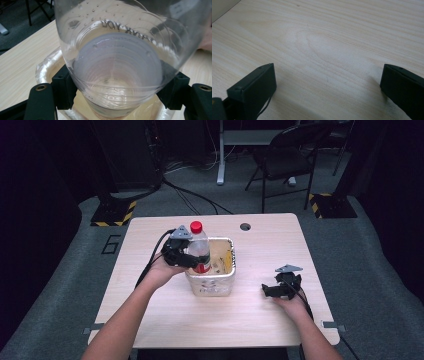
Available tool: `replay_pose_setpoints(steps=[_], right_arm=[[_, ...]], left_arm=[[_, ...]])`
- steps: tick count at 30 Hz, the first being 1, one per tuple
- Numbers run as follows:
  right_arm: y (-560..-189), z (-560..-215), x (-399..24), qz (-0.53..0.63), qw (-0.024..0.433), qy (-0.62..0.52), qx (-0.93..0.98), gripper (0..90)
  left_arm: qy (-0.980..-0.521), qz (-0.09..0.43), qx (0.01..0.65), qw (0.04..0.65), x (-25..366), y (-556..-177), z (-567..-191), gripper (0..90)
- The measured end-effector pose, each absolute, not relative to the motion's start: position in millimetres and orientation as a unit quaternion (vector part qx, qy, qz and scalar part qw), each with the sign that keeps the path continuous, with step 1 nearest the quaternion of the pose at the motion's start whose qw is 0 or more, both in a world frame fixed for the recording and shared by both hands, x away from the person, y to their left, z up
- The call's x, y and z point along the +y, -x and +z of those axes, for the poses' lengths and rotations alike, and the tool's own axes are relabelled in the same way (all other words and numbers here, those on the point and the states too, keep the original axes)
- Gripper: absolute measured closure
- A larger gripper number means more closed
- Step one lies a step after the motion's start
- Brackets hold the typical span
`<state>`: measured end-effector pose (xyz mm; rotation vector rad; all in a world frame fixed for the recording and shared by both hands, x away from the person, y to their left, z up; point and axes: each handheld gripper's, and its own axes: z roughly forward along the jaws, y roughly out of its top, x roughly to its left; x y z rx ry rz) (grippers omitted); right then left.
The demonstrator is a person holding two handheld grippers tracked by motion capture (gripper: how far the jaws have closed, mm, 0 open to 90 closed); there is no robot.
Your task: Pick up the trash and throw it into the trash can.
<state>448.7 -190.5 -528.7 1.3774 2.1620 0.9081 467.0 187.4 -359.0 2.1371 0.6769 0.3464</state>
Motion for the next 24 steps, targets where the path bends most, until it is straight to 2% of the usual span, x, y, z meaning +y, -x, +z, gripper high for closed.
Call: replay_pose_setpoints(steps=[24], right_arm=[[-448, -529, -190, 0.328, 0.208, -0.495, 0.777, 0.0]], left_arm=[[-0.858, 0.139, 0.281, 0.407, 186, -470, -394, 27.6]])
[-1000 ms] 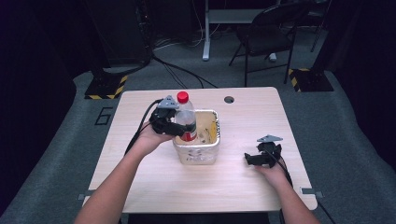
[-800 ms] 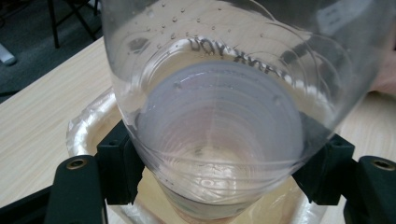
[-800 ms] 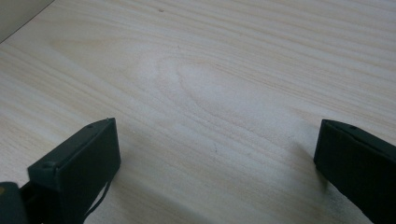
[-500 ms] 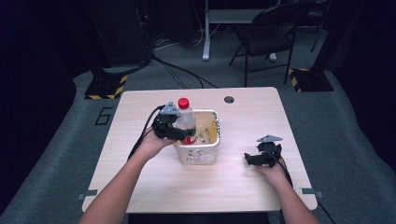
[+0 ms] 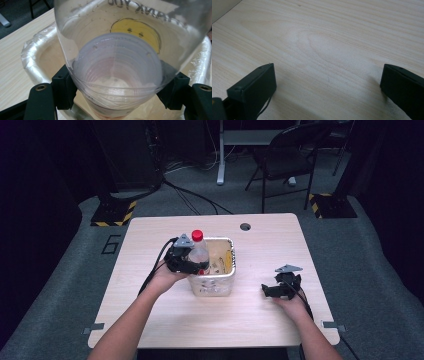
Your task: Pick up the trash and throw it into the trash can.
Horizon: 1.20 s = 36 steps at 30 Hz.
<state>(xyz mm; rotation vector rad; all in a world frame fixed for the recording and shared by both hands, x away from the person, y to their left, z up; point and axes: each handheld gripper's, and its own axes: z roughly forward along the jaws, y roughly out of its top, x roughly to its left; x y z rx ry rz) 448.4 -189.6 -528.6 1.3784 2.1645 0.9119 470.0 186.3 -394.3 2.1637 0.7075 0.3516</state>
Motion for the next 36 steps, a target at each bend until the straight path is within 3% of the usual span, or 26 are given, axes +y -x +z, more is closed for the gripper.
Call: replay_pose_setpoints(steps=[36], right_arm=[[-448, -529, -190, 0.328, 0.208, -0.494, 0.778, 0.0]], left_arm=[[-0.864, 0.135, 0.275, 0.400, 196, -461, -388, 19.5]])
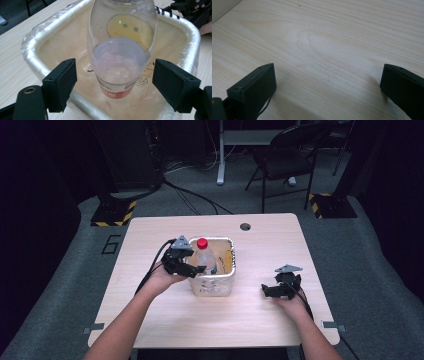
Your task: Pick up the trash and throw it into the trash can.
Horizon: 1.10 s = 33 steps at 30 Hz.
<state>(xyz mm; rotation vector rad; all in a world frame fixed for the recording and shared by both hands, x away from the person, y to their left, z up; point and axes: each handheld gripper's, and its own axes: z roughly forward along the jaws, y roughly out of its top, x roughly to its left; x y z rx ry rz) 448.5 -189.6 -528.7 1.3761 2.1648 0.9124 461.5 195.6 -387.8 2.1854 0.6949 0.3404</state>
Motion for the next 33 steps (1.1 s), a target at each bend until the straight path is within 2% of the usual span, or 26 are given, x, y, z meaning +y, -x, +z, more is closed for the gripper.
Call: replay_pose_setpoints(steps=[10, 17, 33], right_arm=[[-448, -529, -190, 0.328, 0.207, -0.494, 0.778, 0.0], [-448, -529, -190, 0.328, 0.207, -0.494, 0.778, 0.0], [-448, -529, -189, 0.328, 0.207, -0.494, 0.778, 0.0]], left_arm=[[-0.852, 0.150, 0.280, 0.417, 220, -451, -378, 20.1], [-0.847, 0.169, 0.295, 0.408, 247, -444, -378, 20.8], [-0.832, 0.178, 0.341, 0.399, 296, -433, -410, 22.2]])
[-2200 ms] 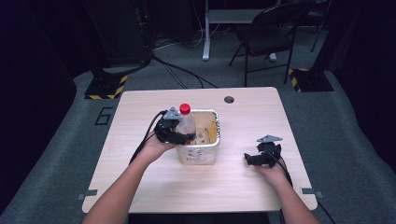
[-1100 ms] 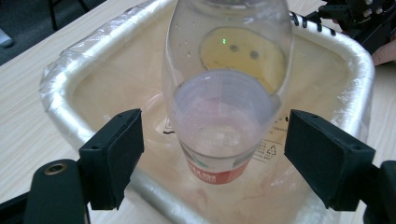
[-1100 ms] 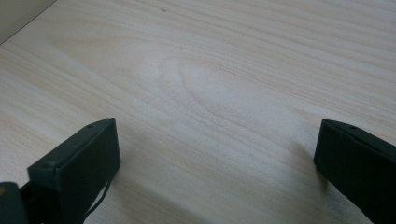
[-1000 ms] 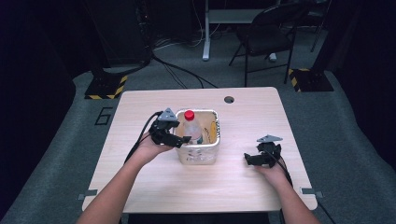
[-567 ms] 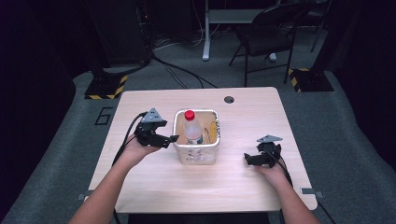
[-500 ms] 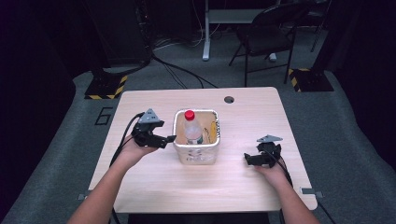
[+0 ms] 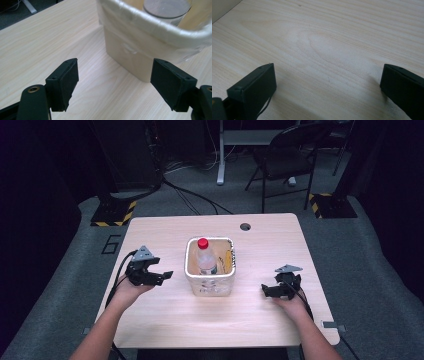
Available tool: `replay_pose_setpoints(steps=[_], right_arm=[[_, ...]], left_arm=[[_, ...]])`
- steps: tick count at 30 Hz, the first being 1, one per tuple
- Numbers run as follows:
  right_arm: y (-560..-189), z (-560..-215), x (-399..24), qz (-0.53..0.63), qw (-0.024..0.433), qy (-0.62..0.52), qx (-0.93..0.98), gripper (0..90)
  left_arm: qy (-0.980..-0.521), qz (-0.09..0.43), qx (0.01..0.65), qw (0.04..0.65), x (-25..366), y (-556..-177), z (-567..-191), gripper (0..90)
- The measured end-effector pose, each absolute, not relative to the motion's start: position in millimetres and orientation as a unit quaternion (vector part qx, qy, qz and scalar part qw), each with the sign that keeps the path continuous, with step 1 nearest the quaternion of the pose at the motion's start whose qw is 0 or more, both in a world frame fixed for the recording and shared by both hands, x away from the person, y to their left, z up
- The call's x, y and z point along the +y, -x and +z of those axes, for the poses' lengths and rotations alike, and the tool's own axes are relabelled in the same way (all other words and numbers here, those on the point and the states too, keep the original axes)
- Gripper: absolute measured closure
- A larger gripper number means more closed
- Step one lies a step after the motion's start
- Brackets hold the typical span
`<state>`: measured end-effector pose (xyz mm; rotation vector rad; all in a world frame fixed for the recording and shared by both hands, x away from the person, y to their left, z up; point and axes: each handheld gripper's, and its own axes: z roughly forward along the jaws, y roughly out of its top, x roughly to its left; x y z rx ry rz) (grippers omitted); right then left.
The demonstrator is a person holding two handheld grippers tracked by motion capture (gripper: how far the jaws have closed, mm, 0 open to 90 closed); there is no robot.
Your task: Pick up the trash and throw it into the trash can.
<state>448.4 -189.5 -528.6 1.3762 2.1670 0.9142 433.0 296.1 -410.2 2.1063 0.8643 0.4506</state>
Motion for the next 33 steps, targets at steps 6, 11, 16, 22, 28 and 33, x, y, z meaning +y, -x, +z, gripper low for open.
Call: replay_pose_setpoints(steps=[6, 11, 16, 22, 28, 33], right_arm=[[-448, -529, -189, 0.328, 0.207, -0.494, 0.778, 0.0], [-448, -529, -189, 0.328, 0.207, -0.495, 0.778, 0.0], [-448, -529, -189, 0.328, 0.208, -0.494, 0.778, 0.0], [-448, -529, -189, 0.328, 0.208, -0.494, 0.778, 0.0], [-448, -529, -189, 0.328, 0.208, -0.494, 0.778, 0.0], [-448, -529, -189, 0.328, 0.208, -0.493, 0.778, 0.0]], left_arm=[[-0.829, 0.173, 0.360, 0.393, 307, -430, -429, 22.3], [-0.823, 0.170, 0.376, 0.390, 317, -427, -443, 22.3], [-0.814, 0.167, 0.394, 0.393, 328, -425, -457, 22.5], [-0.804, 0.172, 0.413, 0.391, 339, -424, -470, 22.5], [-0.791, 0.175, 0.440, 0.387, 351, -425, -484, 22.4], [-0.783, 0.180, 0.457, 0.381, 361, -425, -491, 22.3]])
